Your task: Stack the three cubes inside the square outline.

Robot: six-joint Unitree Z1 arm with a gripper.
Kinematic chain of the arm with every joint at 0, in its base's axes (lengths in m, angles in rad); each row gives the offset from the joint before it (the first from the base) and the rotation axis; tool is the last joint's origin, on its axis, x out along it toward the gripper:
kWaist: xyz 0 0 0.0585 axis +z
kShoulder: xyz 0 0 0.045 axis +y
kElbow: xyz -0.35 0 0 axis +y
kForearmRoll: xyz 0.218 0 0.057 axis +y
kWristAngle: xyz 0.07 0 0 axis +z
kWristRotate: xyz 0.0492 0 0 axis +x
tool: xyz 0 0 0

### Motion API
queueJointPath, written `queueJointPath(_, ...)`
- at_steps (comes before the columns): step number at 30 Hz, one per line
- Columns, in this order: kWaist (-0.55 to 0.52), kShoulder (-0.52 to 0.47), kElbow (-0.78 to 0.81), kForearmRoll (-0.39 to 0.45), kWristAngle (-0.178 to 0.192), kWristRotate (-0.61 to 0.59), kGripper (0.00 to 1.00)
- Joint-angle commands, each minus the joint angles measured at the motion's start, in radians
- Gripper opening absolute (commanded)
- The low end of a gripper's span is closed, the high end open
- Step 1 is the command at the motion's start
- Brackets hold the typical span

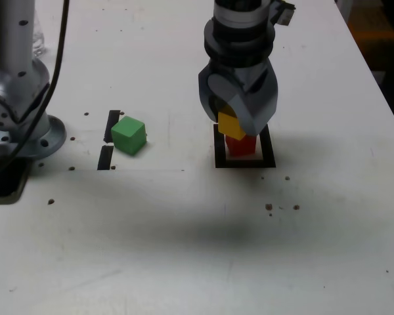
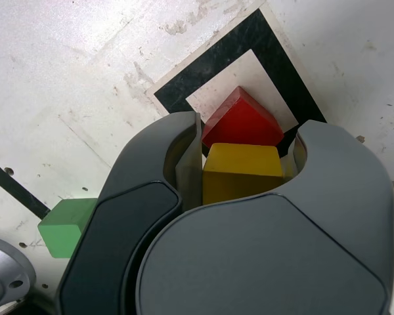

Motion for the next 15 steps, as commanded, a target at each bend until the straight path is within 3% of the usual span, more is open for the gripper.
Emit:
queueJointPath(1,0.001,0.001,0.002,-0.005,0.003,-0.001,0.43)
queueJointPath(10,0.001,0.003,0.007,-0.026,0.014,-0.001,0.58)
queueJointPath(15,0.004,0.005,0.008,-0.036,0.029,-0.001,0.61)
